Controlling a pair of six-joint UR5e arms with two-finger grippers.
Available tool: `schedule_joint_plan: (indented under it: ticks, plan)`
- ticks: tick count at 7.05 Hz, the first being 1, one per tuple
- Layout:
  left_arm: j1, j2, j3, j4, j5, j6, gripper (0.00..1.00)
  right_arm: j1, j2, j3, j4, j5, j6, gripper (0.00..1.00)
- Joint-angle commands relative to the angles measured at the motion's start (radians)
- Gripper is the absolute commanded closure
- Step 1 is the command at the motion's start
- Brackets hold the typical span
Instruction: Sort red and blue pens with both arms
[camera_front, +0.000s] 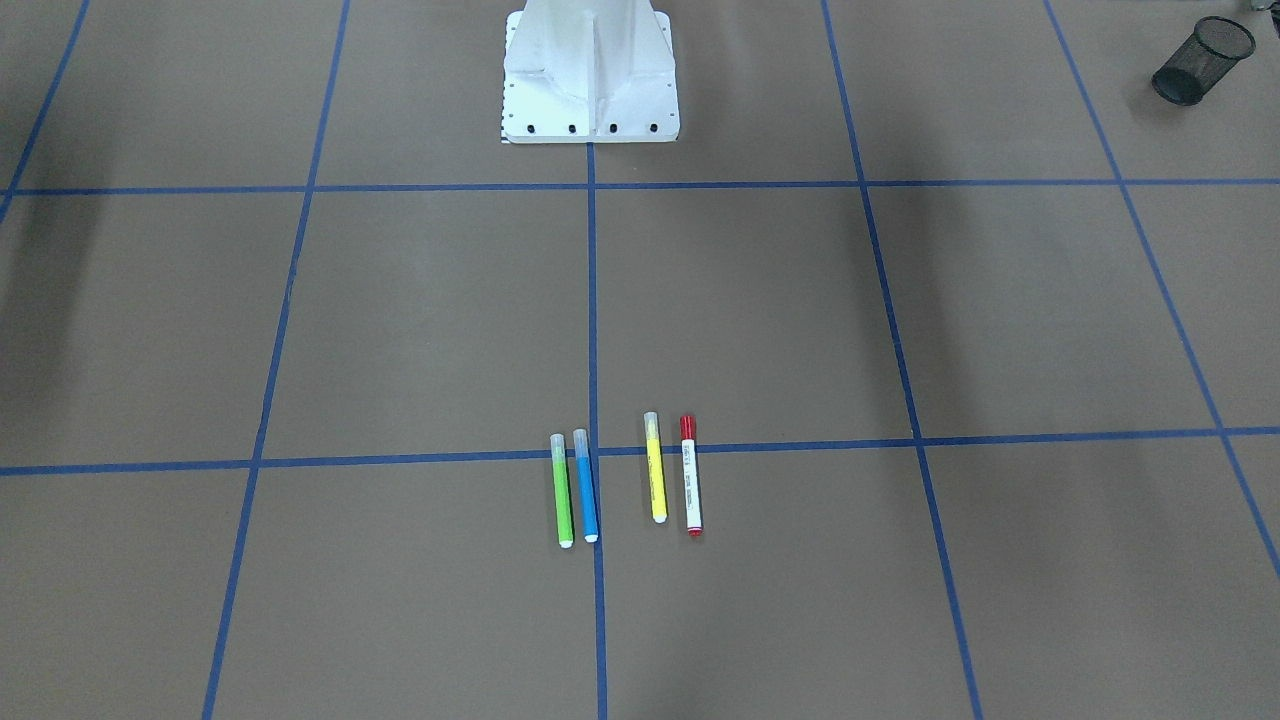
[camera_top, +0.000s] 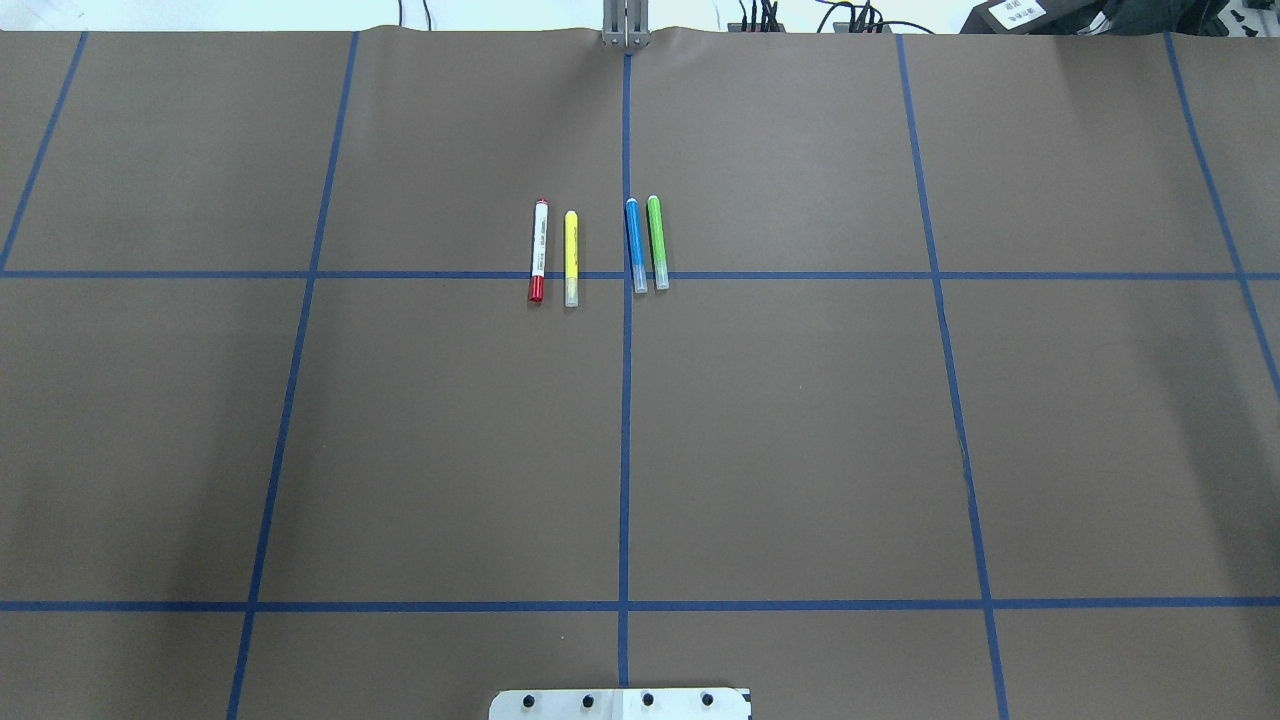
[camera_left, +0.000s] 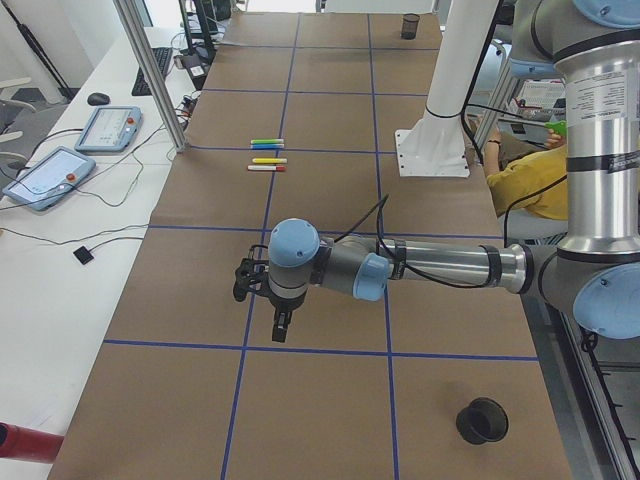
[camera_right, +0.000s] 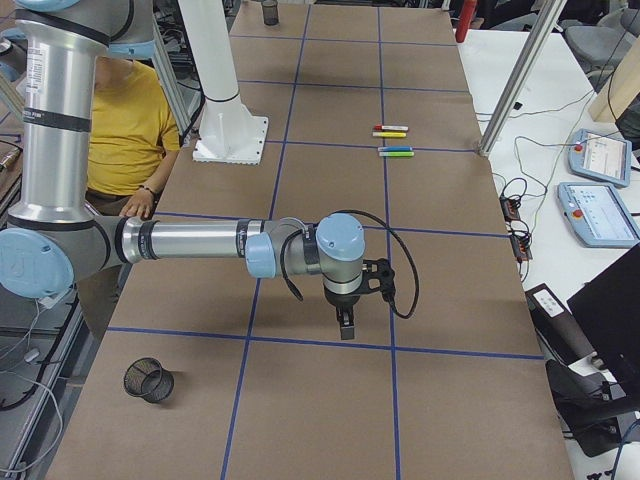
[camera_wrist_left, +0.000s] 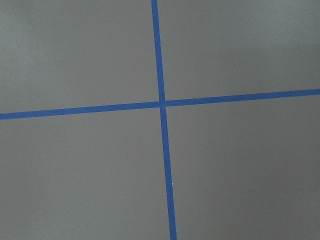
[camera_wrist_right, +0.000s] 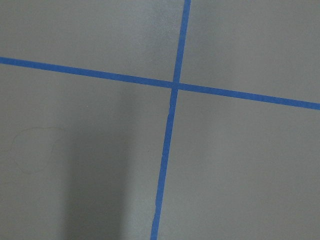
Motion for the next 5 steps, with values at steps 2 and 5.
schedule_joint_plan:
  ticks: [2, 5]
  plan:
    - [0.001, -0.099, 0.056, 0.004, -0.006, -0.007, 0.0, -0.006, 0.036, -0.001, -0.004, 0.003, 0.003, 0.0]
    - [0.023, -0.097, 0.049, -0.131, -0.187, -0.009, 0.0, -0.048, 0.099, 0.002, -0.004, 0.005, 0.1, 0.0]
